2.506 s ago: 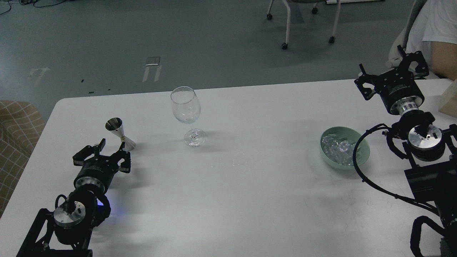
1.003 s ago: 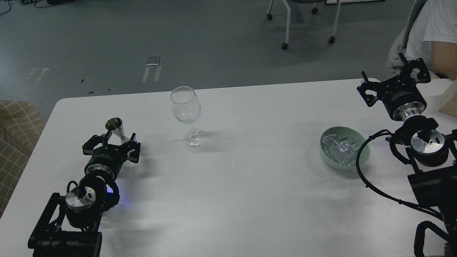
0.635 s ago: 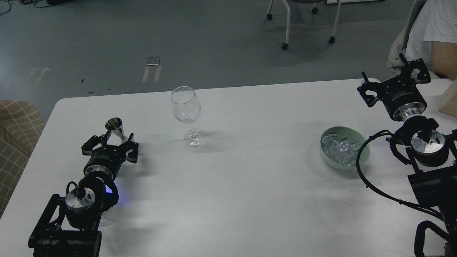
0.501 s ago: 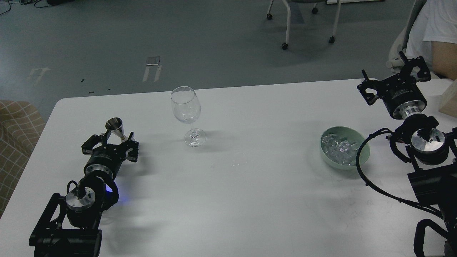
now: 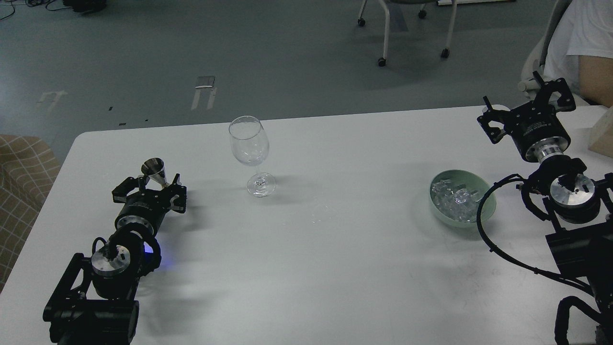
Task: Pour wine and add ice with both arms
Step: 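Close the left gripper around the metal jigger, then lift the jigger upright with the left gripper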
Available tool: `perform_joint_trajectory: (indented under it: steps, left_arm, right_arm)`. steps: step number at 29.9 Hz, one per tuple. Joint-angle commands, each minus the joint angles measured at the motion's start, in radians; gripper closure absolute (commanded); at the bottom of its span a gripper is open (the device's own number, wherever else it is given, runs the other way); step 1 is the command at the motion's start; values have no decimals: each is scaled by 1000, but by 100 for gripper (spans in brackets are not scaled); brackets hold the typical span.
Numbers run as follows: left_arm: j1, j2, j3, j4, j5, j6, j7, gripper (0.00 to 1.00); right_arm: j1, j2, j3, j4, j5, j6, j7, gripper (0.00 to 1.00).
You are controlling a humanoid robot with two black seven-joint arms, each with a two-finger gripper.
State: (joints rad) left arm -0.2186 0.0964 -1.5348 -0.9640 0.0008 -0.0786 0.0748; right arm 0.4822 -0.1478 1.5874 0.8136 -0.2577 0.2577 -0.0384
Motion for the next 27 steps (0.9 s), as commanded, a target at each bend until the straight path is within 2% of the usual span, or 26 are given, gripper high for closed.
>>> perform_joint_trajectory:
  steps: [1,27]
  left_arm:
    - [-1,0,-1,1,-2,-3,0,47]
    - [-7,-3,-2,4,-1,-18,-10,53]
  right_arm:
    - [6,-1,-1,-1,0,0,0,0]
    - [1,7,-9,4,-5,0,0,0]
